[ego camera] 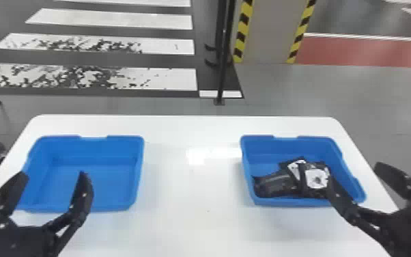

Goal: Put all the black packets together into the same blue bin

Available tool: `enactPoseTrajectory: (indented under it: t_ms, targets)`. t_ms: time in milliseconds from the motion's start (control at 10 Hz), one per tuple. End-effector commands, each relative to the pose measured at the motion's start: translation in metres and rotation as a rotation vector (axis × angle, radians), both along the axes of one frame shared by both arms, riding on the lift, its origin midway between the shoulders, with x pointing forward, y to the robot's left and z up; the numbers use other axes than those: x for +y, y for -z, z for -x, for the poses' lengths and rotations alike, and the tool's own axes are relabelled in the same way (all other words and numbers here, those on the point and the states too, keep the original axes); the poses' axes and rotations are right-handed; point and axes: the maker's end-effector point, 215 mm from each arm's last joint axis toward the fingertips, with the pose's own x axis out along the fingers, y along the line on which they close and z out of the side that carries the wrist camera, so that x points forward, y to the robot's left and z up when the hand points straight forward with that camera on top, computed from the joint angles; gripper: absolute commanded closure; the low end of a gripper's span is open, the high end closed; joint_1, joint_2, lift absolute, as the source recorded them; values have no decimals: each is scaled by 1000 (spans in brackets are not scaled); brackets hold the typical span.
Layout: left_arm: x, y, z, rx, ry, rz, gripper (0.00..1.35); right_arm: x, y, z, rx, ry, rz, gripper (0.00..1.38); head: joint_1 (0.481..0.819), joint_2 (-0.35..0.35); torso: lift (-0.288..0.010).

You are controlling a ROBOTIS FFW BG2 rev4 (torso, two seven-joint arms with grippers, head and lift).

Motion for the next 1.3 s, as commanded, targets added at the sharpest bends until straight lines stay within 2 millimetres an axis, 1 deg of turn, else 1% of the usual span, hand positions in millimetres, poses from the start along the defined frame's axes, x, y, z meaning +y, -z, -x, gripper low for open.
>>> enactPoseTrajectory:
  t_ms: [0,100,200,400,500,1200]
  targets:
    - [13,-4,12,3,-21,-46,96,2,-3,5,1,4,2,162,695,-74,-110]
    - [16,5,15,32,-25,-46,96,1,-2,6,4,5,1,162,695,-60,-110]
    - [18,6,15,37,-29,-42,96,1,-2,6,1,6,2,162,695,-50,-110]
    - [12,10,13,50,-16,-16,96,1,-5,5,-13,3,3,162,695,-44,-110]
    - [9,10,11,51,-11,-6,96,2,-6,5,-21,2,1,162,695,-47,-110]
    - [9,11,11,58,-8,0,96,4,-8,5,-35,-6,-3,163,695,-55,-110]
